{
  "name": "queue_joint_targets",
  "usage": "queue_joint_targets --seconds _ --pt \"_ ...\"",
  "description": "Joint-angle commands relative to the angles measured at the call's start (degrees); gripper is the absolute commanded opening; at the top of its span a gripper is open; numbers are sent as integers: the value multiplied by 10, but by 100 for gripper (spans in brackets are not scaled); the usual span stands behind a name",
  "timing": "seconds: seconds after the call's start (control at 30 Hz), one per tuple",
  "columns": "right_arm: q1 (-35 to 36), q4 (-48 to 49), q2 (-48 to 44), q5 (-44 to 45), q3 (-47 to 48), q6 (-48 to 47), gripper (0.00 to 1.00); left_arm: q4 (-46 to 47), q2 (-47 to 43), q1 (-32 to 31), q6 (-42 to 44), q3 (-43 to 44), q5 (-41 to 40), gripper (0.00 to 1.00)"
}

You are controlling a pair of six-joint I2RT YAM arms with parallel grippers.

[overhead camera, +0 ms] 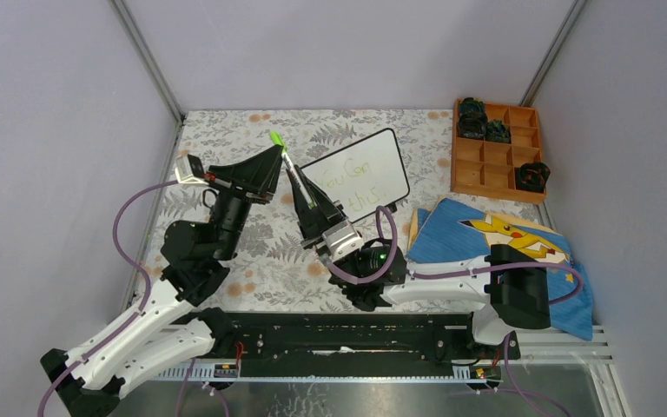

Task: Write a sentence on the whiteboard
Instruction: Close the whiteboard marker at the center of the board.

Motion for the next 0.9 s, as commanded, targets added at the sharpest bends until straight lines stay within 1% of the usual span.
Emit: queue_joint_targets --seconds 0.0,0.07,0.13,0.2,0.3,0.4,0.5,0.67,0.87 --pt "-13 46 -2 -17 22 14 0 -54 -3 -37 34 -20 126 21" --pt "-12 46 -6 -18 18 13 0 -54 -5 -37 39 -18 123 34" --pt "-12 46 -10 -18 14 12 0 -55 -7 -38 44 -16 121 45" --pt "-12 46 -13 -19 9 13 0 -55 -9 -38 48 -13 122 53" --pt "-12 47 -23 -20 -1 15 0 -55 -9 -37 54 -7 123 62" --pt "-12 47 -36 -21 -13 22 0 -53 -10 -37 64 -1 126 76" --pt "-11 47 -50 -23 -29 33 0 -57 -11 -37 76 3 121 87" --pt "-10 37 -81 -24 -58 59 0 -68 -23 -37 111 14 89 98" --pt "-10 27 -114 -22 -86 87 0 -90 -34 -37 149 35 51 99"
